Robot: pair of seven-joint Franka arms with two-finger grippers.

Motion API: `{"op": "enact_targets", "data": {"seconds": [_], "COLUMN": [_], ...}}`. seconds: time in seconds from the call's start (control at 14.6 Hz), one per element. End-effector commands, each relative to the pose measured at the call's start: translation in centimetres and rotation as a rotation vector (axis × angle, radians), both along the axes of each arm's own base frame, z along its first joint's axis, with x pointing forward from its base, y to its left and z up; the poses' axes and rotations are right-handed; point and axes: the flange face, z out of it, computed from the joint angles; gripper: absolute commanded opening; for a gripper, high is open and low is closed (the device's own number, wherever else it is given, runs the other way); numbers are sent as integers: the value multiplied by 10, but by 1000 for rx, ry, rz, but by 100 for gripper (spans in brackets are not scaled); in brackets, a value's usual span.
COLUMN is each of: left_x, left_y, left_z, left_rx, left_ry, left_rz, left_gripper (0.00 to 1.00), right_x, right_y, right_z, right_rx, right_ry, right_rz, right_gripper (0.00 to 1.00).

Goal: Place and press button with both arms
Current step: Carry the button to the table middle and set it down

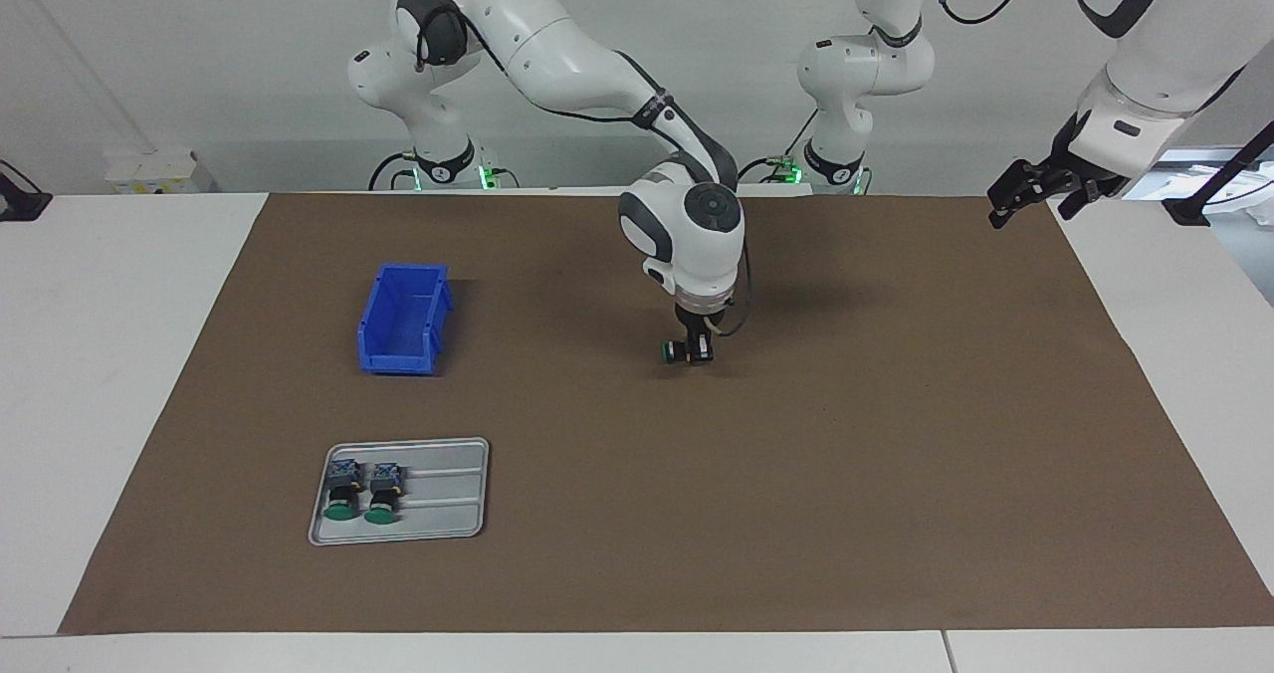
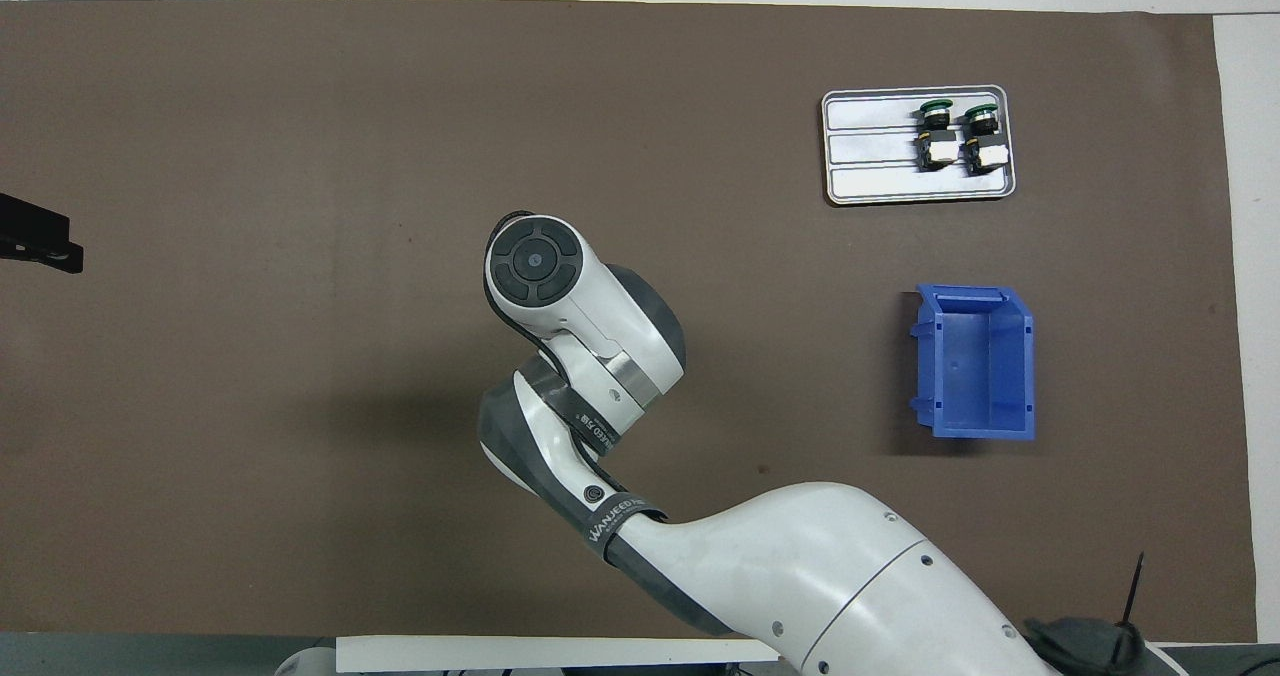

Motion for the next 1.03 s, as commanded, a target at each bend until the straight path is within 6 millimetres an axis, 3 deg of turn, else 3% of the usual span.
{"op": "enact_targets", "data": {"seconds": [0.0, 0.14, 0.21, 0.27, 0.41, 0.68, 0.96], "left_x": [-8, -7, -8, -7, -7, -8, -8], "left_y": [2, 3, 2, 3, 3, 3, 3], "left_z": [2, 2, 1, 2, 1, 1, -3], "left_rx": [17, 16, 17, 17, 17, 16, 16], "left_ry": [-1, -2, -1, -2, -1, -1, 5], "left_rz": [-2, 0, -2, 1, 9, 8, 7], "left_gripper": [100, 100, 100, 100, 100, 100, 100], "right_x": [-2, 3, 7, 16, 42, 78, 79], "right_y": [6, 3, -2, -15, -66, -190, -320], "right_z": [0, 9, 19, 42, 95, 185, 247], "right_rx": [17, 18, 21, 26, 16, 13, 7], "right_ry": [0, -5, -7, -17, -26, -42, 12], "right_rz": [-23, -25, -31, -45, -9, 226, 537], "right_gripper": [71, 97, 98, 98, 98, 98, 98]}}
